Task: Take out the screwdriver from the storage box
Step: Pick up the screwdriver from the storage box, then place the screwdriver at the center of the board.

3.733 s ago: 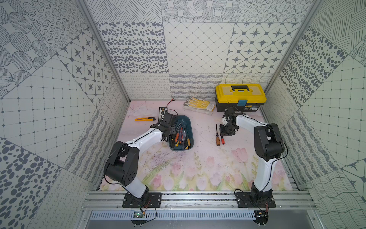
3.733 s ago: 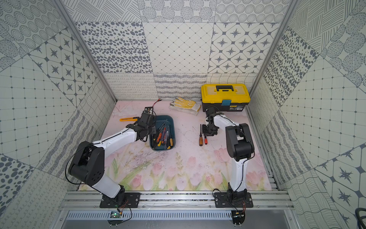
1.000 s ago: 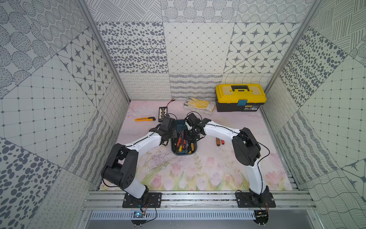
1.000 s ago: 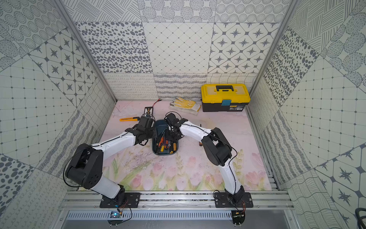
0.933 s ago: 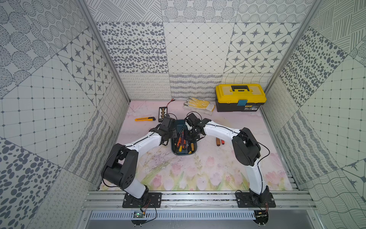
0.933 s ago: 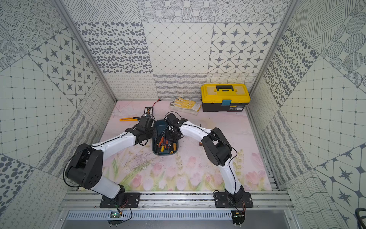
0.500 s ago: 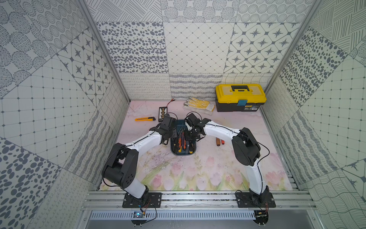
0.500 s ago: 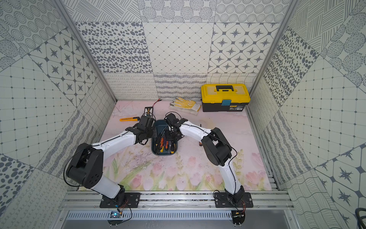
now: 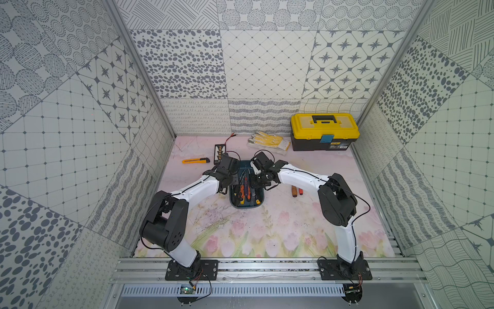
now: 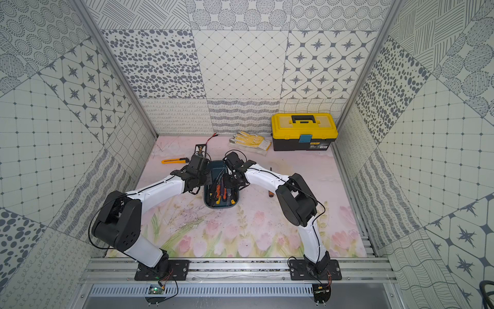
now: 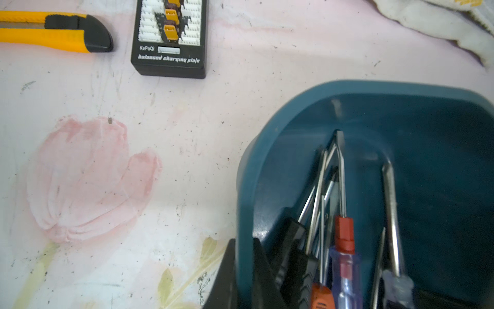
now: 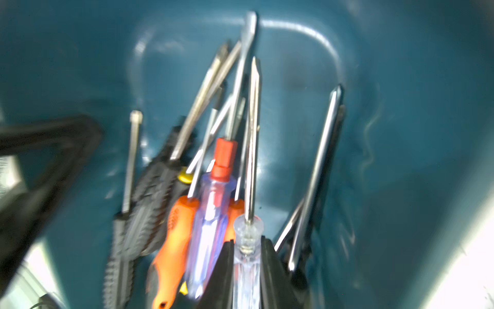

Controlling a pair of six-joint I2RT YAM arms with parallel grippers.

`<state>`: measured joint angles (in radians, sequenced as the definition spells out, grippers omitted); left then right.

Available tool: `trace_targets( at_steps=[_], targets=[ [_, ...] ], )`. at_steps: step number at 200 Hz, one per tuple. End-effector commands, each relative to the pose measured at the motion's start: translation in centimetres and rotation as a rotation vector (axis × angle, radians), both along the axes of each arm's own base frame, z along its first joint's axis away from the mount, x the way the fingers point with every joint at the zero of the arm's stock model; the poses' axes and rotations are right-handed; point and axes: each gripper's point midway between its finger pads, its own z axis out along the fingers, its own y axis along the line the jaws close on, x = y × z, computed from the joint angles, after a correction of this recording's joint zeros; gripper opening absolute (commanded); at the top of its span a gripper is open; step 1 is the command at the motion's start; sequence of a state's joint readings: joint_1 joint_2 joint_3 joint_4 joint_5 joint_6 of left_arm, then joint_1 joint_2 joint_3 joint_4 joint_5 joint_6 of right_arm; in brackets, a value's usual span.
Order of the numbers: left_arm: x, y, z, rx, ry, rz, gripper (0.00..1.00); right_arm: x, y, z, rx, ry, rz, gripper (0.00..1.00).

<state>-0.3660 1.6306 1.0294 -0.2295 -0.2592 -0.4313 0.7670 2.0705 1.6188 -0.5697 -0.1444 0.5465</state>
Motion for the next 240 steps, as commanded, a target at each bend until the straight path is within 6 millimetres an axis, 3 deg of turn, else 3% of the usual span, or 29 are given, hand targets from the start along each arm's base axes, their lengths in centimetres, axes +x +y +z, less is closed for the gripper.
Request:
trace_targets(
  at_steps=[1,42,68,104,137,162,191,240],
  targets=[
    [2.0,0.4,1.9,-0.011,-0.099,0.059,0.00,1.6,1.2,3.8,0.100,-0.098,-0.003,0.00],
    [1.9,0.2,1.6,-0.016,-0.092,0.055,0.00,2.2,3.0,4.6,0.180,-0.099,0.013,0.00],
    [1.8,0.5,1.6,-0.002,-0.092,0.061,0.00,2.9,2.9,6.3,0.206,-0.135,0.019,0.00],
    [1.8,0.9,2.0,0.018,-0.101,0.072,0.00,4.3,-0.8,8.9,0.217,-0.184,-0.014,0.00],
    [1.8,1.6,1.9,0.039,-0.095,0.099,0.00,4.9,-5.6,9.6,0.180,-0.204,-0.076,0.00],
    [1.8,1.6,2.1,0.035,-0.100,0.099,0.00,5.0,-9.0,8.0,0.090,-0.186,-0.129,0.00],
    [1.8,1.6,2.0,0.034,-0.100,0.100,0.00,4.5,-12.5,4.5,-0.048,-0.108,-0.178,0.00],
    [1.7,1.6,2.0,0.030,-0.100,0.100,0.00,3.3,-15.4,0.3,-0.198,-0.030,-0.202,0.00]
  ],
)
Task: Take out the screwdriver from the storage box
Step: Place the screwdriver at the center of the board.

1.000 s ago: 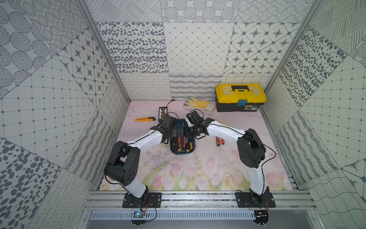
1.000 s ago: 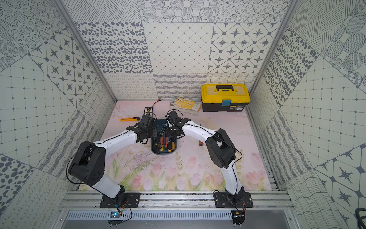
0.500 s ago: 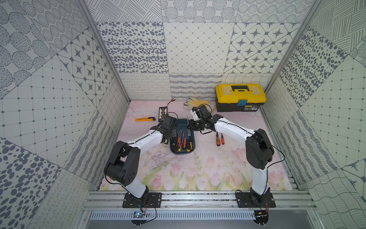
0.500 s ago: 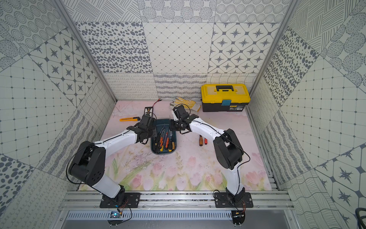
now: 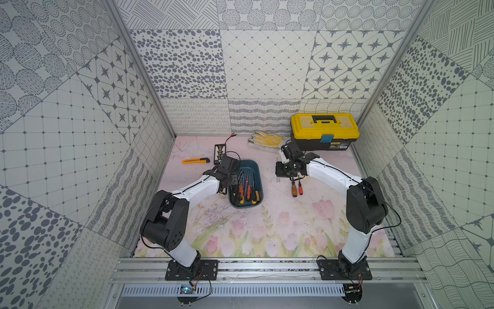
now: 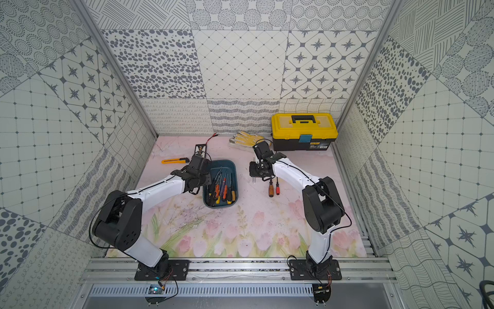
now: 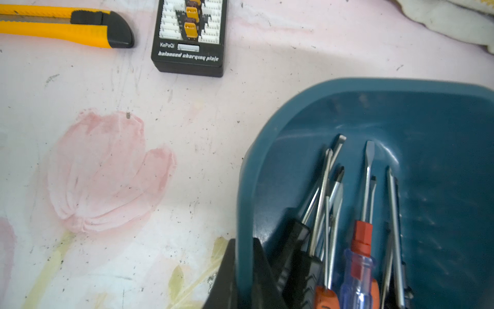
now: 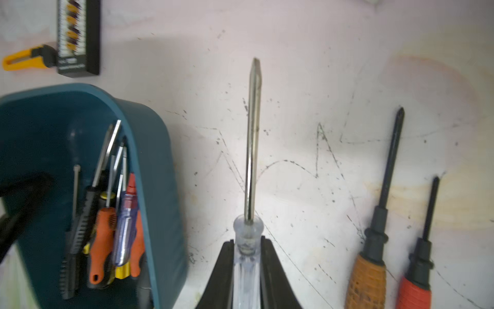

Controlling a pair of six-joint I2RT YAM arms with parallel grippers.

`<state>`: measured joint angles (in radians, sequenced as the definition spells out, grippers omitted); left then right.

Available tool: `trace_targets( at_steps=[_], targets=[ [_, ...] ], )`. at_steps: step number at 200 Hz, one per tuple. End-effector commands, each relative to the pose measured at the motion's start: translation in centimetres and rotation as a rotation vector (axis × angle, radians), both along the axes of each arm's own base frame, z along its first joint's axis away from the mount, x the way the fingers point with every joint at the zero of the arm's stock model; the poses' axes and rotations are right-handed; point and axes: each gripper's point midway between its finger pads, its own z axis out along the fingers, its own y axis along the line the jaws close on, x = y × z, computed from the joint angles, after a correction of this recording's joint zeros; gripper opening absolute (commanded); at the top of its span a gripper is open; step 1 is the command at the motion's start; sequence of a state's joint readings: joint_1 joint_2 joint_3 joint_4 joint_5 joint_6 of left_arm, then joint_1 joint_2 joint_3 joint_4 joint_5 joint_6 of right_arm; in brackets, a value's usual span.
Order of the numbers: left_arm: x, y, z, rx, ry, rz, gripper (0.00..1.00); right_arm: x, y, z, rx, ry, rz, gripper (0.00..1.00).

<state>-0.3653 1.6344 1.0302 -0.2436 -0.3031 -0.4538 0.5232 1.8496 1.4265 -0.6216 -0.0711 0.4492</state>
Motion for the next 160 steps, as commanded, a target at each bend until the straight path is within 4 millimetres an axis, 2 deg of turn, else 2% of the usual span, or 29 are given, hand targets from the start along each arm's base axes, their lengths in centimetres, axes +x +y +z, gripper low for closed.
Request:
trace_targets(
  at_steps=[1,65,125,160],
  targets=[
    [1.8,0.8,2.2,0.007,-0.104,0.055,0.00,-0.5,-1.8,-2.3,-0.098,0.038,-0.010,0.00],
    [1.8,0.7,2.2,0.008,-0.102,0.051,0.00,-0.8,-3.6,-5.7,-0.202,0.113,-0.046,0.00],
    [1.7,0.8,1.9,0.011,-0.096,0.052,0.00,-0.6,-5.1,-6.9,-0.240,0.137,-0.100,0.00],
    [1.8,0.7,2.2,0.008,-0.103,0.054,0.00,-0.6,-5.4,-7.3,-0.250,0.146,-0.109,0.00]
  ],
)
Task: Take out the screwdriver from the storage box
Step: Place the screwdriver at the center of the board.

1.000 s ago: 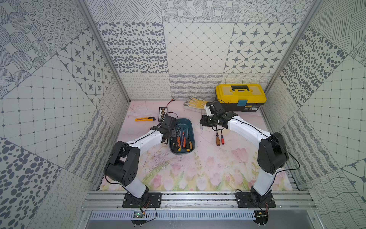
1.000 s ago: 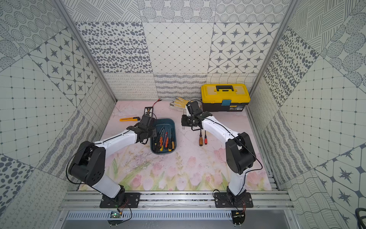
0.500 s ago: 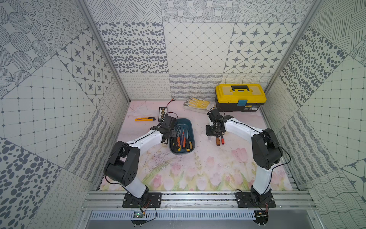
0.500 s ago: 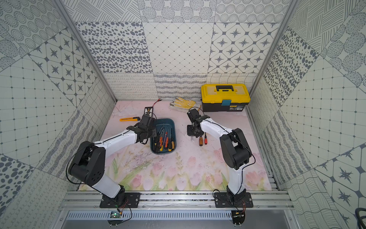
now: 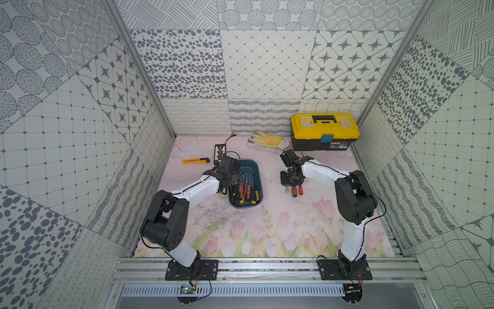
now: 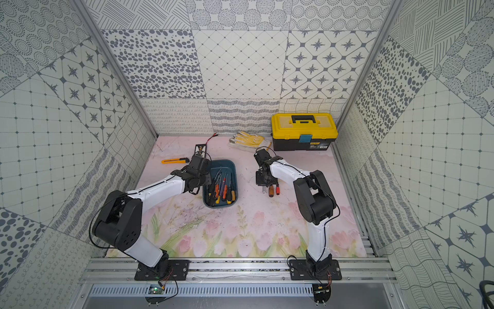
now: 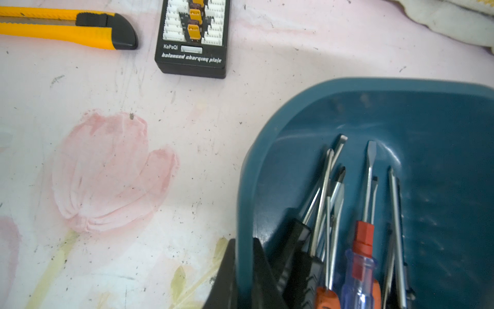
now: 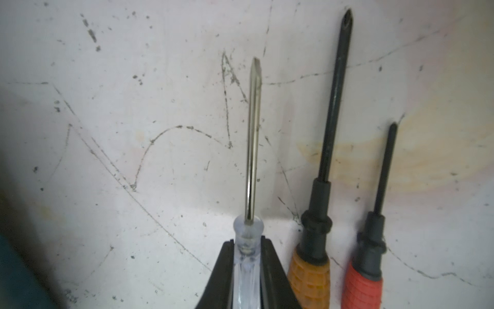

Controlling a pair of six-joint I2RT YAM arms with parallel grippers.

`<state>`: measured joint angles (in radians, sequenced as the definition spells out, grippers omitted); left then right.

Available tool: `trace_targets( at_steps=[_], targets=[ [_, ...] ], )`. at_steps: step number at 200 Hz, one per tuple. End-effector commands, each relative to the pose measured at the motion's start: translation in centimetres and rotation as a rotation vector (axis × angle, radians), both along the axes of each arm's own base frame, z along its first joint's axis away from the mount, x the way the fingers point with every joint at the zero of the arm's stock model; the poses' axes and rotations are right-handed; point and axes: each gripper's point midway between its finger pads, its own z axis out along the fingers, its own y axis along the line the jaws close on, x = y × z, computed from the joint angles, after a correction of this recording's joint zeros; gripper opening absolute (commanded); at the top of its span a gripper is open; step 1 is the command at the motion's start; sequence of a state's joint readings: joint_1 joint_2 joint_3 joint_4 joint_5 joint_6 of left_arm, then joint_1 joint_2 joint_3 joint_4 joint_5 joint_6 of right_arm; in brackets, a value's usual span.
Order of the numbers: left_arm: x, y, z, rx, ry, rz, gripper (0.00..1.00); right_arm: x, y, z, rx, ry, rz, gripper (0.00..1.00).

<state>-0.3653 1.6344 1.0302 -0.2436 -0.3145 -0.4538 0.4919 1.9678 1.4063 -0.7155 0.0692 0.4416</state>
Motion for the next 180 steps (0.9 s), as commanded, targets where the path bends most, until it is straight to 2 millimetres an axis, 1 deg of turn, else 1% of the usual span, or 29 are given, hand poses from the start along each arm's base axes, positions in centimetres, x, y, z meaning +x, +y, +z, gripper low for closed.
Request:
trace_targets(
  at_steps=[1,39,54,70,80,90,112,130,145,180],
  targets=[
    [1.8,0.5,2.2,0.000,-0.100,0.046,0.00,0.3,-0.6,-0.6,-0.024,0.004,-0.029,0.00],
    [1.7,0.5,2.0,-0.006,-0.096,0.047,0.00,0.1,-0.8,-1.2,-0.040,0.016,-0.038,0.01],
    [1.7,0.4,1.9,-0.008,-0.093,0.046,0.00,0.1,-0.6,-1.3,-0.032,0.022,-0.036,0.05],
    [1.7,0.4,1.8,-0.007,-0.091,0.046,0.00,0.1,-0.7,-1.4,-0.034,0.023,-0.040,0.14],
    [1.7,0.4,1.8,-0.007,-0.090,0.046,0.00,0.2,-0.6,-1.5,-0.034,0.022,-0.040,0.16],
    [1.7,0.4,1.9,-0.008,-0.093,0.046,0.00,0.2,-0.7,-1.5,-0.036,0.024,-0.039,0.18],
    [1.8,0.5,1.9,-0.007,-0.094,0.048,0.00,0.2,-0.7,-1.6,-0.039,0.025,-0.043,0.19],
    [1.7,0.5,1.9,-0.007,-0.092,0.047,0.00,0.2,-0.7,-1.7,-0.037,0.027,-0.045,0.23],
    [1.8,0.4,2.0,-0.008,-0.093,0.046,0.00,0.2,-0.7,-1.9,-0.037,0.031,-0.048,0.23],
    [1.9,0.3,2.1,-0.010,-0.096,0.045,0.00,0.4,-0.5,-1.5,-0.029,0.023,-0.047,0.28]
  ],
)
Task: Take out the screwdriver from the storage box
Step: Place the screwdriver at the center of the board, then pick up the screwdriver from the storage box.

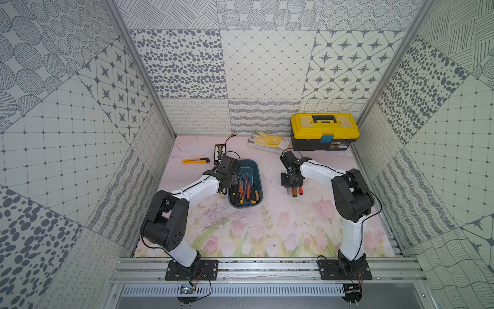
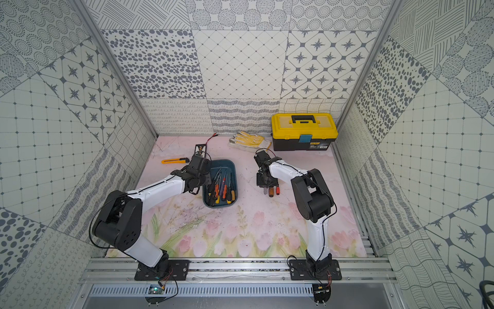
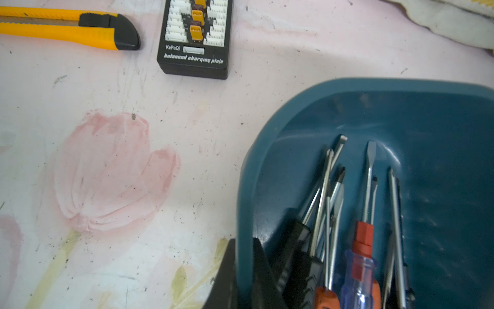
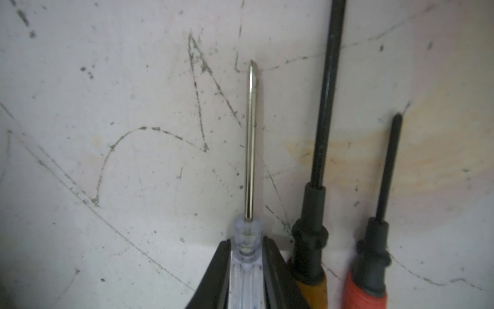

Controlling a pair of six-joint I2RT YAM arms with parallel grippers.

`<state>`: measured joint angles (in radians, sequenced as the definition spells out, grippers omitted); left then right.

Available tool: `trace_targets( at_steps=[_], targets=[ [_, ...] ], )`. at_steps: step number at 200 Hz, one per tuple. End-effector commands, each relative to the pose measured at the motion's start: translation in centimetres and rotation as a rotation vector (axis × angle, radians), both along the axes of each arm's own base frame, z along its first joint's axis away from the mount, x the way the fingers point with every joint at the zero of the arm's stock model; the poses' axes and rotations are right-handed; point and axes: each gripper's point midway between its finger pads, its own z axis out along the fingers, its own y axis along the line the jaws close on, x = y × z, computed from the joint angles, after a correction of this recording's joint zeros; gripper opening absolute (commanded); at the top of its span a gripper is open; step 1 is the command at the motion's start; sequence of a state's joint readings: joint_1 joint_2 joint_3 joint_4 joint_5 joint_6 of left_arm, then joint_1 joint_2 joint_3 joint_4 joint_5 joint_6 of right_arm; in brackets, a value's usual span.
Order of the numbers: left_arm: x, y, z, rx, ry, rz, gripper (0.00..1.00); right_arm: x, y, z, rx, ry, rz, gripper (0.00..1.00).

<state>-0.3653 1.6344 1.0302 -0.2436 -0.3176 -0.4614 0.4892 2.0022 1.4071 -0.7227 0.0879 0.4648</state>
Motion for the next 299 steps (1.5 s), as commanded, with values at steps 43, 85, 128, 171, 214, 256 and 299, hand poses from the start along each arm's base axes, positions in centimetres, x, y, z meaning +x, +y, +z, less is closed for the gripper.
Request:
trace_targets(
  at_steps=[43,85,128,171,214,256,299],
  targets=[
    [1.9,0.2,2.1,-0.010,-0.094,0.035,0.00,0.9,0.6,1.1,0.027,-0.029,-0.012,0.32],
    [1.9,-0.2,2.0,-0.026,-0.094,0.014,0.00,1.5,1.5,4.0,0.083,-0.091,-0.003,0.36],
    [1.9,-1.4,2.4,-0.089,-0.115,-0.029,0.00,2.0,2.9,8.5,0.197,-0.201,0.019,0.44],
    [2.0,-2.9,2.1,-0.164,-0.104,-0.066,0.00,1.8,6.2,12.3,0.341,-0.265,0.079,0.45],
    [2.0,-3.6,1.7,-0.199,-0.091,-0.080,0.00,0.8,11.0,13.7,0.451,-0.244,0.178,0.41],
    [1.9,-3.9,1.5,-0.210,-0.081,-0.087,0.00,0.0,15.1,12.2,0.491,-0.187,0.248,0.40],
    [1.4,-4.0,1.0,-0.211,-0.068,-0.092,0.00,-0.5,17.4,10.4,0.504,-0.125,0.285,0.38]
  ],
)
